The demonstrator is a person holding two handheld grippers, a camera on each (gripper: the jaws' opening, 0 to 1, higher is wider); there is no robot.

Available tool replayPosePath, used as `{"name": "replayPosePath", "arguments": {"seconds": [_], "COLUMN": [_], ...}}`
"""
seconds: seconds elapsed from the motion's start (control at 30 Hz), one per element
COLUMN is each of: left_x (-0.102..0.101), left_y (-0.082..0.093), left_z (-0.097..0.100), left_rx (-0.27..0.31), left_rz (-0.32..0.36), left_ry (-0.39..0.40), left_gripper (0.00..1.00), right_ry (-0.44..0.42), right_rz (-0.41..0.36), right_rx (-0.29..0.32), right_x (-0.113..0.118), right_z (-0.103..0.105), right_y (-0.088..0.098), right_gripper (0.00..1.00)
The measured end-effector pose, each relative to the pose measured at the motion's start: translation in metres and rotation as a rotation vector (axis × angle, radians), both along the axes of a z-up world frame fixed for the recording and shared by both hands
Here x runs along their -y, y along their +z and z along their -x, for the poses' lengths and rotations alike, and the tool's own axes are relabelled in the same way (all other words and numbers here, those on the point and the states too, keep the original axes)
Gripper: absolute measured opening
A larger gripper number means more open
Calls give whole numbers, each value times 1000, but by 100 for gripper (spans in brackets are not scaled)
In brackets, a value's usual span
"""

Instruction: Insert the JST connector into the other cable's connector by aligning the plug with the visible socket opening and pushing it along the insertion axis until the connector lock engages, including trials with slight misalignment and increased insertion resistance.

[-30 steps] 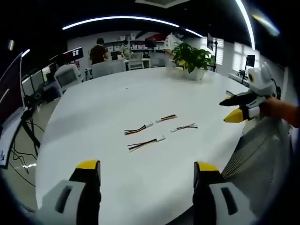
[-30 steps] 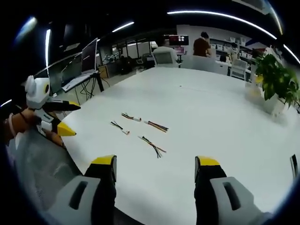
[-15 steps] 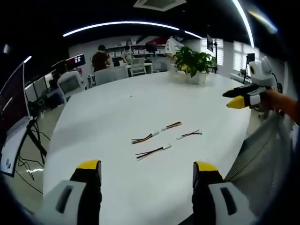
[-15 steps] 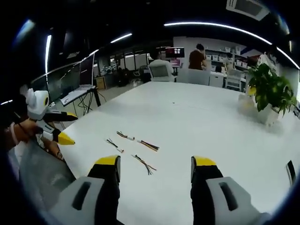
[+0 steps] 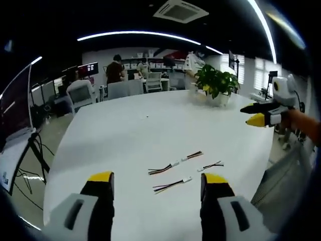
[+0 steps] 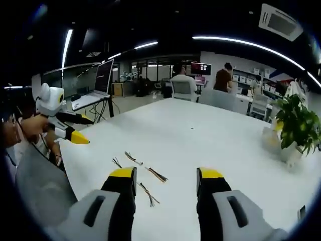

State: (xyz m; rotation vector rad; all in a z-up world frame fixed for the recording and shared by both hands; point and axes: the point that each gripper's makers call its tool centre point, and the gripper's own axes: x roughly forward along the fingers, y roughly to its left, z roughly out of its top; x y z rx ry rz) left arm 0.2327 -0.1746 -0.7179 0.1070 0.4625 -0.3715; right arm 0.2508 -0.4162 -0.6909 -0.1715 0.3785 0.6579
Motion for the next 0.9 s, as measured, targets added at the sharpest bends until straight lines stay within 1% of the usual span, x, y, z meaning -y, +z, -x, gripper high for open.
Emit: {"name": "replayPosePath", "arguments": {"seconds": [0.1, 0.13, 0.2, 0.3, 0.47, 0.6, 0.83, 0.87, 0.9], "left_x": [5, 6, 4, 4, 14, 21, 26, 27, 27], "left_y": [4, 5, 6, 5, 10, 13, 13, 12, 13], "left_z": [-7, -9, -15, -24, -35, -43, -56, -57, -59], "left_rx": [9, 11, 25, 35, 51, 59, 66, 68, 70], "left_rz": [-4, -8, -57, -91, -97, -77, -108, -116, -123], "left_ry": [-18, -24, -29, -43, -92, -125, -157, -159, -163], "left_gripper": [65, 65, 64, 63, 61, 57, 55, 55, 55], "right_ry": [24, 25, 29, 37, 74, 97, 129, 131, 136], "right_rz": [11, 10, -13, -19, -11, -40, -32, -39, -79], "right_rx": [7, -1, -44, -34, -10, -30, -27, -30, -43], "right_x": [-4, -5, -8, -12, -23, -30, -36, -37, -40], "right_z": [-7, -10, -12, -18, -28, -34, -43, -44, -44], "right_y": [0, -1, -5, -4, -2, -3, -2, -1, 2], "right_gripper": [43, 43, 42, 41, 39, 37, 34, 34, 34]}}
